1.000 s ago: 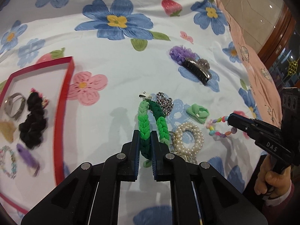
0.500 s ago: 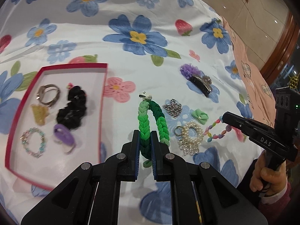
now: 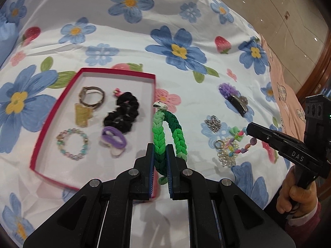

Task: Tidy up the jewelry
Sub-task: 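Carry the green keychain and pastel bead bracelet into the red box with both tools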

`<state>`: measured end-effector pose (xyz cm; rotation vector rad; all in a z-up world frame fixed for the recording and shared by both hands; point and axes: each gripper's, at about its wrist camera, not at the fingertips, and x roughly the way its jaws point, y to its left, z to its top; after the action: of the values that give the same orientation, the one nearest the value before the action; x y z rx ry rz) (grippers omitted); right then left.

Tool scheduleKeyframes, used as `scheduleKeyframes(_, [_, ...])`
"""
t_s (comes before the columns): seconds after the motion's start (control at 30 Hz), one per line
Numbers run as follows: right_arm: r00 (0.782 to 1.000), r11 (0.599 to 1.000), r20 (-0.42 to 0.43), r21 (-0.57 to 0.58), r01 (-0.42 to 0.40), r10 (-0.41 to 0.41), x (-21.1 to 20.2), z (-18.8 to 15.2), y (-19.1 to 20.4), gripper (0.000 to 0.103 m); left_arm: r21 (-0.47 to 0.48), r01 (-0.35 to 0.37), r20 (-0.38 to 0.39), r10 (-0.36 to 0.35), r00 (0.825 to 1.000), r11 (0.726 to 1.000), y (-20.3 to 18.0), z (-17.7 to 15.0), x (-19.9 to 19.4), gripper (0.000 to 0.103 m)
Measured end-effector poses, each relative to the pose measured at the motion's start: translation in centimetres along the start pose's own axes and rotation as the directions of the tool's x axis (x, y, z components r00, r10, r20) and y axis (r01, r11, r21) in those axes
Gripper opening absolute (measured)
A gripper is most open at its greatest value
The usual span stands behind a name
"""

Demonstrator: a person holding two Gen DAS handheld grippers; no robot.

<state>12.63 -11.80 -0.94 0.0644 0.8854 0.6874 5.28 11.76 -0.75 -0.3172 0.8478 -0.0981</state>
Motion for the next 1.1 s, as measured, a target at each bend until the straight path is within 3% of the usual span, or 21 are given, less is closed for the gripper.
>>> scheduleKeyframes(0.6, [0.988,0.984,-0.057,-0.092,-0.151,0.146,4.9,1.5,8.1,0.012,-0.125,-0.090,0.024,0.094,0.995,0.988,7.3,-1.6,-2.8,0.009])
scheduleKeyframes(1.1, [0.966,0.961,-0.123,-0.138,-0.242,0.225,9.8,2.0,13.0,0.012,-0.192,-0.131,-0.002,0.133,0.991,0.973,11.5,-1.9,-2.2,0.009])
